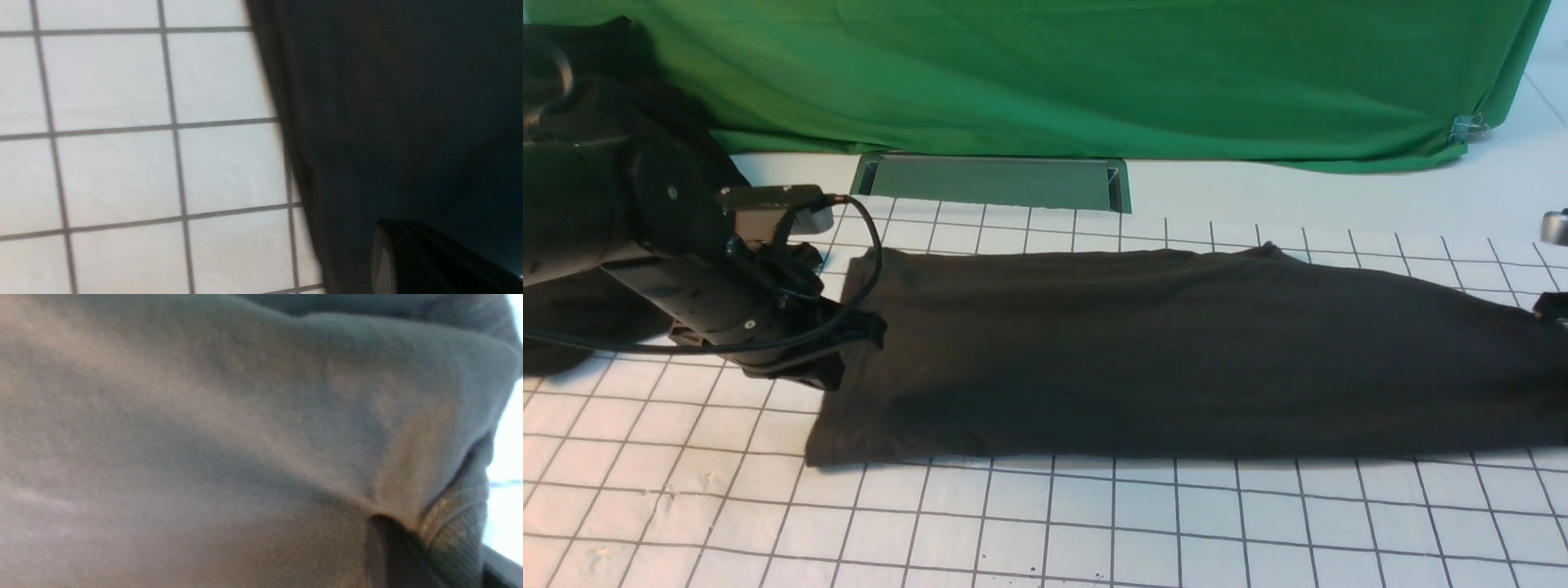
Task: Fold a long-sleeved shirt over a white checkered tablecloth.
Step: 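Pull the folded dark garment lengthwise by its ends to straighten it flat on the table, then fold the right end of the dark garment over onto its left end with the right gripper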
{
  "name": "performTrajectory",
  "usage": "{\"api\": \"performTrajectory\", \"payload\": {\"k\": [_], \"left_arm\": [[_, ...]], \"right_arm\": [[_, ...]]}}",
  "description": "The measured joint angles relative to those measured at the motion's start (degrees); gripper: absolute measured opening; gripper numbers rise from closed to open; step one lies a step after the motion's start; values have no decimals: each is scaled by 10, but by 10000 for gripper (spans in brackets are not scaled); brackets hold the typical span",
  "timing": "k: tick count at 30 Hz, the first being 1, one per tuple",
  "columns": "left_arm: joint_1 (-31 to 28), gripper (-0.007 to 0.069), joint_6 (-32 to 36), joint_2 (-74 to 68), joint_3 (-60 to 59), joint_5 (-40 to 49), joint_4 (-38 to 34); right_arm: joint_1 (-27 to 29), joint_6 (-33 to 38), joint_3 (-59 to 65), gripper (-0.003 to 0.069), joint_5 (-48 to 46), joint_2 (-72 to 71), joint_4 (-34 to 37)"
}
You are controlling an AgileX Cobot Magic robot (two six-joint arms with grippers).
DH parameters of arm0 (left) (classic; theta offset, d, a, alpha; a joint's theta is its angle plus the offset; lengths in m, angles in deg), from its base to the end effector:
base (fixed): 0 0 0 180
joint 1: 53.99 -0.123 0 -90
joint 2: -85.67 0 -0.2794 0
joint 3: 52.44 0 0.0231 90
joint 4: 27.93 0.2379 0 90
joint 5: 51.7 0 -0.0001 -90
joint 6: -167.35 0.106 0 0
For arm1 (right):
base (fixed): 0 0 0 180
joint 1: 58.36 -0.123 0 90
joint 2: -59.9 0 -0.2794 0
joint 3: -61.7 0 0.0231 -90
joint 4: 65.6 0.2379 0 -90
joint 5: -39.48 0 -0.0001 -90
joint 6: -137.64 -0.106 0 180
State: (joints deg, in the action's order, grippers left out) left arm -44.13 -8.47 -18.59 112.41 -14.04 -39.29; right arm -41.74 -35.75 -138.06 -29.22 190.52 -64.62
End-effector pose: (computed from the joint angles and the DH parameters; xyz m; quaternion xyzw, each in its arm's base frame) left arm 0.3222 -0.0690 0.2005 0.0549 0.9758 -0.0845 0.1938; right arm 0.3964 -0.1166 0.1660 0.0903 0.9959 0.0070 0.0054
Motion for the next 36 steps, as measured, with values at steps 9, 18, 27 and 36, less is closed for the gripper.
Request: {"api": "performTrajectory", "payload": {"k": [9, 18, 27, 36], "left_arm": [[-35, -7, -27, 11, 33, 29, 19], [-127, -7, -42, 11, 105, 107, 21], [-149, -6, -42, 11, 111, 124, 21], [-149, -6, -42, 11, 111, 125, 13]], "right_arm": [[-28, -25, -37, 47, -7, -120, -21], [-241, -54, -48, 47, -8, -191, -18], [-450, -90, -104, 47, 26, -150, 20], [-589, -130, -212, 47, 85, 3, 90]]}}
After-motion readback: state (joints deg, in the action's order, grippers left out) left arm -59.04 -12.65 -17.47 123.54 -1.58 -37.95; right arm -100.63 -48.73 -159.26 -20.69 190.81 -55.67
